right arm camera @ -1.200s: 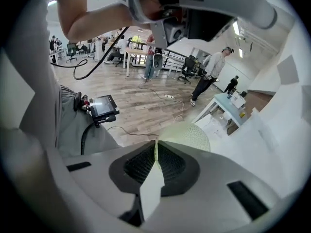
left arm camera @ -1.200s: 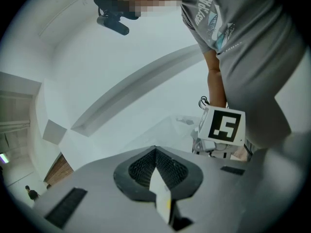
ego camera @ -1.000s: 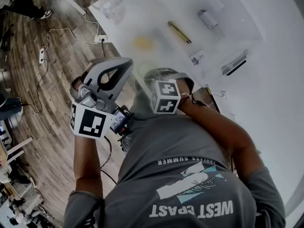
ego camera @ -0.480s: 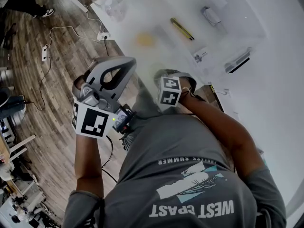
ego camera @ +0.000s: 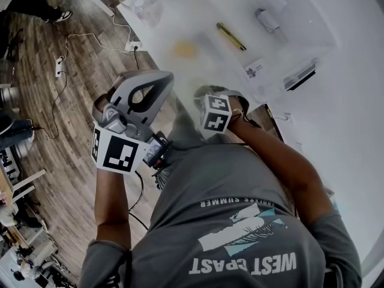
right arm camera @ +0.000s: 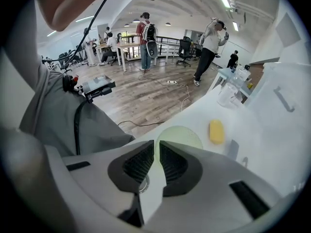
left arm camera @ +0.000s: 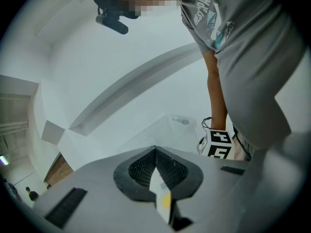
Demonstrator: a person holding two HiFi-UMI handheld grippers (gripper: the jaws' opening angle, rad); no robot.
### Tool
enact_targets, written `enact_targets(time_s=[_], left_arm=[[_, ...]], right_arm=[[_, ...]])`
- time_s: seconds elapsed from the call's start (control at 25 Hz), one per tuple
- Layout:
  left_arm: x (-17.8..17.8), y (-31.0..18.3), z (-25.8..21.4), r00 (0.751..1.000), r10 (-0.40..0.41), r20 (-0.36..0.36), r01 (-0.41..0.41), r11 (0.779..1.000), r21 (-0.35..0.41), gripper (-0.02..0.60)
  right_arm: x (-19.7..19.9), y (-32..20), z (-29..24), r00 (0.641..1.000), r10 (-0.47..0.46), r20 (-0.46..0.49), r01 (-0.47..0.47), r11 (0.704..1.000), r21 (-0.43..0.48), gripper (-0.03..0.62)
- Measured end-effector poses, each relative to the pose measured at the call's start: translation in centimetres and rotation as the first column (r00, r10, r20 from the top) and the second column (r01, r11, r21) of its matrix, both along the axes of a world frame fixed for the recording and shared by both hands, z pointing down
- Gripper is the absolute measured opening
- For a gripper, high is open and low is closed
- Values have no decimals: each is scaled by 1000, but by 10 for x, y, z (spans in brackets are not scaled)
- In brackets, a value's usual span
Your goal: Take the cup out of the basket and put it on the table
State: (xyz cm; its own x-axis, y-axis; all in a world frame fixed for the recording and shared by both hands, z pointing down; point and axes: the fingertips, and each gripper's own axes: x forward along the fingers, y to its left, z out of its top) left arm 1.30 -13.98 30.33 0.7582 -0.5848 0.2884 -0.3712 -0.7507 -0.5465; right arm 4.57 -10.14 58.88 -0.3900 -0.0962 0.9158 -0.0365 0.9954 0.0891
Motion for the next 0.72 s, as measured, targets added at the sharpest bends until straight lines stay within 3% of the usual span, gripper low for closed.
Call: enact_targets(time_s=[0.16,0.32,0.52,0.72], left_arm=[[1,4,-6,1000,-4,-11,4,1000,22,8],[3,15,-10,1000,-2,-4,2,1000,28,8],[10,29,-17,1000,15,19,-16,999,42,8],[21,40,-27,999,38,29,-40,997,67,8]], right_arm=[[-3,-4,-25,997,41,71,-43,999,24,44],[-8,-8,-74,971,106,213,-118,992,45,44],[-23,2,-165,880,85,468,-139,987,81,20],[-20,17,-251,792,-55,608,-123,961,248,12]])
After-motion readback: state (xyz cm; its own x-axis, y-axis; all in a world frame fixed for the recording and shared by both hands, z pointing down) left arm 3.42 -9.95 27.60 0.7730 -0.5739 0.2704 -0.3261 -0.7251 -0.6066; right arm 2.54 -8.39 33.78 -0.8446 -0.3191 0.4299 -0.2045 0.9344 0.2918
